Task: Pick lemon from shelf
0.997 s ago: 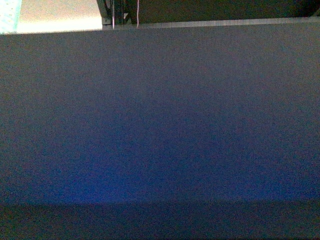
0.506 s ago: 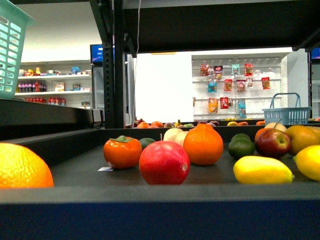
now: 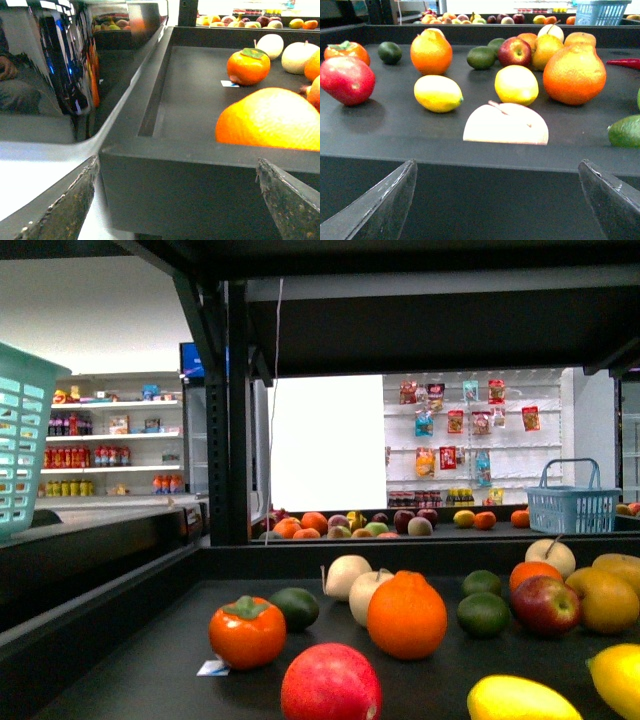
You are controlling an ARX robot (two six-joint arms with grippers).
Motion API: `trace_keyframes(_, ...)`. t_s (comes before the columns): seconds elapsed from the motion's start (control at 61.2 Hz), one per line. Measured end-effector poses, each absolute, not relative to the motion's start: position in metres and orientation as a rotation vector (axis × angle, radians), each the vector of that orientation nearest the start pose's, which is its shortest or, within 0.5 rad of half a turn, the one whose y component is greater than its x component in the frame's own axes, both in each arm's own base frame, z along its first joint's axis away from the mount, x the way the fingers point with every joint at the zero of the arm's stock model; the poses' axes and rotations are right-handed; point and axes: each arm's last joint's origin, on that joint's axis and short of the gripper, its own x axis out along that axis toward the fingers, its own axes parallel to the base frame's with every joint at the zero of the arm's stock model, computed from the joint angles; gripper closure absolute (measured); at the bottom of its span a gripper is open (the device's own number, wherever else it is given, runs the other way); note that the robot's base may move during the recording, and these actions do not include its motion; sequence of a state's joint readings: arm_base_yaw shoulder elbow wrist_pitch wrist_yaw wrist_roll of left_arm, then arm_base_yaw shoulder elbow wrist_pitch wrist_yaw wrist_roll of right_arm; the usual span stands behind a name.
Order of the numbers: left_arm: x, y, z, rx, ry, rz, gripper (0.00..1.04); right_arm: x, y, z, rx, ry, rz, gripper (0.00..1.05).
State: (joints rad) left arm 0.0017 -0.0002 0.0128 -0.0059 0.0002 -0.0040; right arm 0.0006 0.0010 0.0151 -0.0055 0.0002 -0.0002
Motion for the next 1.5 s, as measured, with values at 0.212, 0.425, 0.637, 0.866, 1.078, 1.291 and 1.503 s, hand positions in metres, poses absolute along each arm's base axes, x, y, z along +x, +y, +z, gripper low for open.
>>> trace_keyframes(0.212, 0.097, 0.0, 0.167, -0.004, -0.007, 0.002, 0.08, 0.097, 0.0, 0.168, -0.001, -0.009, 0.001, 0.07)
trace_keyframes(0.425, 0.097, 0.0, 0.167, -0.004, -0.007, 0.002, 0.08, 0.097, 0.0, 0.168, 0.0, -0.009, 0.001, 0.07)
trace_keyframes(0.637, 0.097, 0.0, 0.167, -0.004, -0.007, 0.002, 0.08, 0.097, 0.0, 0.168, 0.0, -0.009, 0.001, 0.07)
trace_keyframes(0.866, 0.097, 0.0, 0.167, -0.004, -0.007, 0.001, 0.08, 0.097, 0.0, 0.168, 0.0, -0.009, 0.001, 0.07)
trace_keyframes(1.078, 0.097, 0.0, 0.167, -0.004, -0.007, 0.002, 0.08, 0.097, 0.0, 0.168, 0.0, -0.009, 0.001, 0.07)
trace_keyframes(1.291, 0.101, -0.002, 0.167, -0.144, 0.09, 0.008, 0.08, 0.097, 0.0, 0.168, 0.0, -0.009, 0.002, 0.07)
trace_keyframes(1.503, 0.132, 0.021, 0.23, -0.492, 0.137, -0.04, 0.08, 0.097, 0.0, 0.168, 0.0, -0.009, 0.001, 0.07)
